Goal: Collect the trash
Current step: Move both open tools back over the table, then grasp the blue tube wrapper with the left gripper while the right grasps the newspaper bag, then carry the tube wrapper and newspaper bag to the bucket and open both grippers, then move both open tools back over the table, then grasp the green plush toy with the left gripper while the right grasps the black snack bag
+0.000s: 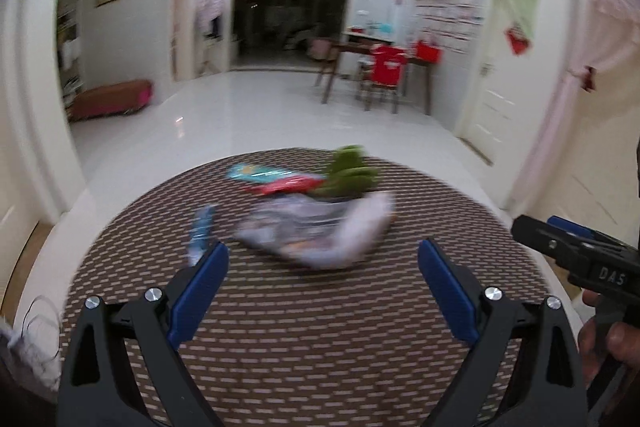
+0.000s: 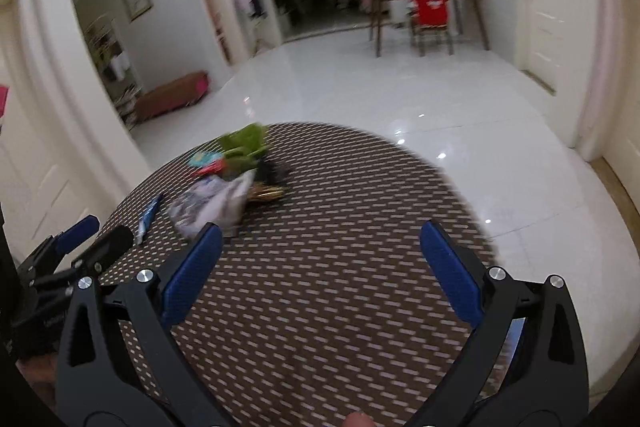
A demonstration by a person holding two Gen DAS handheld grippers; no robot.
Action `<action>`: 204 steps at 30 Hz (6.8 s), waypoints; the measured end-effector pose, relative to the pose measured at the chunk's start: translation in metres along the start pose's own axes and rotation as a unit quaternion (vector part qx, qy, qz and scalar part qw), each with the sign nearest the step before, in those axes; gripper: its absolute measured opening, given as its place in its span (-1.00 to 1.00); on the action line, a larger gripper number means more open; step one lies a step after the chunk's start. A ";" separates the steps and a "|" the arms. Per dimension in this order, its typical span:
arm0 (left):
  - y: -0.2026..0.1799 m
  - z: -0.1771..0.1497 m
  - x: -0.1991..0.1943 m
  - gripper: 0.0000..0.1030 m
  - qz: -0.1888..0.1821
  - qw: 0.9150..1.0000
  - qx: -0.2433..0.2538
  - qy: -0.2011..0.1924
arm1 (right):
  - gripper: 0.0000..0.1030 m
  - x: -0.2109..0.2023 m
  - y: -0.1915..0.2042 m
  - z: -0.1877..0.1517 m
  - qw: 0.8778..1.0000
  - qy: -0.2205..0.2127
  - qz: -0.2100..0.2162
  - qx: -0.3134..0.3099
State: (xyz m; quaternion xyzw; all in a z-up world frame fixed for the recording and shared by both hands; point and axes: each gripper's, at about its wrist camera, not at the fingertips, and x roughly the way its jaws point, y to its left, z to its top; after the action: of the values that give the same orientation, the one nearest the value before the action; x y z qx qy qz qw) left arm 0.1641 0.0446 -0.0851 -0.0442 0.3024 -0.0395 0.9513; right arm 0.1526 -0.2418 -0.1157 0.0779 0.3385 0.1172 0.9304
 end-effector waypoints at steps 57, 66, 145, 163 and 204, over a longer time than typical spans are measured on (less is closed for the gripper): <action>-0.040 -0.054 0.028 -0.85 -0.081 0.992 0.019 0.098 | -0.50 0.011 -0.034 -0.061 0.988 0.083 0.100 0.084; -0.053 -0.045 0.014 -0.85 -0.091 0.992 0.019 0.079 | -0.70 -0.031 -0.036 -0.049 0.992 0.019 0.109 0.066; -0.358 -0.056 0.102 0.76 -0.257 0.942 0.137 0.169 | 0.88 -0.133 -0.312 -0.095 0.949 -0.086 -0.139 0.268; -0.184 -0.004 0.040 0.81 -0.175 0.980 0.079 0.058 | 0.88 -0.082 -0.153 -0.015 0.986 -0.065 -0.075 0.130; 0.022 -0.010 0.101 -0.78 -0.066 0.989 -0.025 0.128 | 0.72 0.155 0.060 0.031 0.989 0.113 0.020 -0.089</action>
State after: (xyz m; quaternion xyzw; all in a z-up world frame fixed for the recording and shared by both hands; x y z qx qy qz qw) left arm 0.2416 0.0556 -0.1537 -0.0822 0.4188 -0.1003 0.8988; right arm 0.2781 -0.1444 -0.1734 -0.0123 0.4277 0.1739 0.8870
